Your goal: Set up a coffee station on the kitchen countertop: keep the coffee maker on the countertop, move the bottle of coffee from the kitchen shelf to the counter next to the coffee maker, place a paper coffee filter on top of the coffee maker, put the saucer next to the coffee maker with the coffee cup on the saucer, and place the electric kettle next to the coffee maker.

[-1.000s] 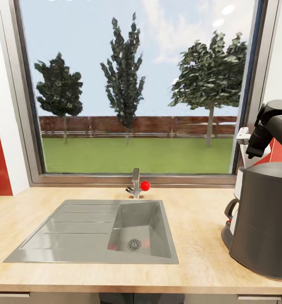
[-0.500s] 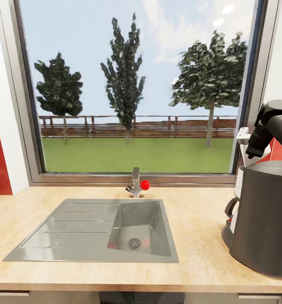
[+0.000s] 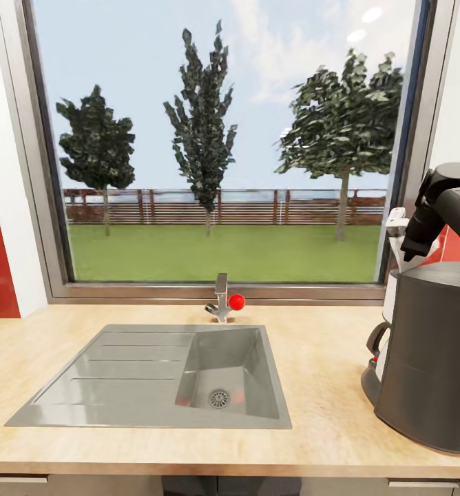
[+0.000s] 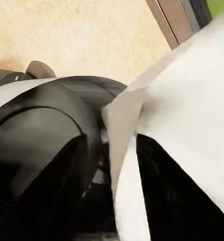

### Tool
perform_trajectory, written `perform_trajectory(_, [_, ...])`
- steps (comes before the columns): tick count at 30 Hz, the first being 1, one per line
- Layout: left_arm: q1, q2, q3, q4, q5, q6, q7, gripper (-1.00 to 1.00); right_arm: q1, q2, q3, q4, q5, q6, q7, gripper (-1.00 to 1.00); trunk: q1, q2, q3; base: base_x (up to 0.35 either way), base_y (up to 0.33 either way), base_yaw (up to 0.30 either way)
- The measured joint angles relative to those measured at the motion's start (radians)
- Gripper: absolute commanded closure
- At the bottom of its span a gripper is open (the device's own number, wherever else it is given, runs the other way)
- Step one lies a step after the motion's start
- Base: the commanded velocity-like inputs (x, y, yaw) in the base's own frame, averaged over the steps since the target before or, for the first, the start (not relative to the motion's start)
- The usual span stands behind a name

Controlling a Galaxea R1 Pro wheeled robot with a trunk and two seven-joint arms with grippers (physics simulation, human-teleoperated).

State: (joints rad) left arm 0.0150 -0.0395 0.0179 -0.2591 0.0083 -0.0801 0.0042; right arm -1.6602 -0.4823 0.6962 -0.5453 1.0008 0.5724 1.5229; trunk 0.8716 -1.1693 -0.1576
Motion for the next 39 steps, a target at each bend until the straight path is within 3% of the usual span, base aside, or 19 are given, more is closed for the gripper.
perform_trajectory(39, [0.0, 0.0, 0.0, 0.0, 0.0, 0.0, 0.0, -1.0, 0.0, 0.0, 0.002, 0.0, 0.0, 0.0, 0.0, -1.0, 0.0, 0.0, 0.0, 0.0, 0.0, 0.0])
